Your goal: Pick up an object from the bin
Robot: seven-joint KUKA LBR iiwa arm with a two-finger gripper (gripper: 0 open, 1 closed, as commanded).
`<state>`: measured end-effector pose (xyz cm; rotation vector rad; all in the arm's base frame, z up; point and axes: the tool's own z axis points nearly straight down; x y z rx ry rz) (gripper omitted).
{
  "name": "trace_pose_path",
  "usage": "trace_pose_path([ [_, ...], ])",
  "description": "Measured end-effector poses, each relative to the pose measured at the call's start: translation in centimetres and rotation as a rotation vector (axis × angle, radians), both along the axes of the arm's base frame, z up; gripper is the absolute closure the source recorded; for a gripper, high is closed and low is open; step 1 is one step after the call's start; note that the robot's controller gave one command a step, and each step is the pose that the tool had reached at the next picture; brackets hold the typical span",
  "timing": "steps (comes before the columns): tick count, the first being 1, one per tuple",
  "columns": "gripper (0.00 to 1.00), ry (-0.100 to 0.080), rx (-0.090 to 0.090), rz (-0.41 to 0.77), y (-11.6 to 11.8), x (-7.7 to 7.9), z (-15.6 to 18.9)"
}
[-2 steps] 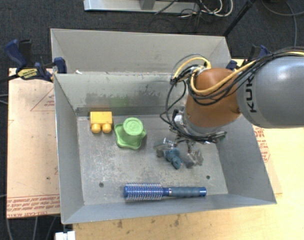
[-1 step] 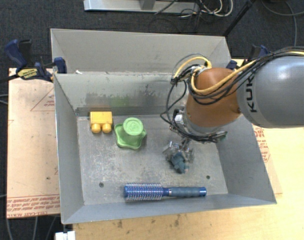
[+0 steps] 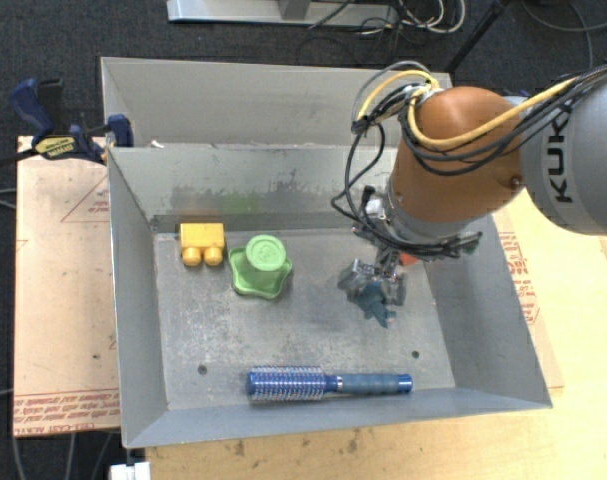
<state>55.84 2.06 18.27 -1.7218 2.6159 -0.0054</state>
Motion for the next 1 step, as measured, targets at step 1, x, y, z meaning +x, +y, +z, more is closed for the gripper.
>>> trace_pose_path([
  [1,1.0,0.0,0.0,0.005,0.08,1.33,5.2],
])
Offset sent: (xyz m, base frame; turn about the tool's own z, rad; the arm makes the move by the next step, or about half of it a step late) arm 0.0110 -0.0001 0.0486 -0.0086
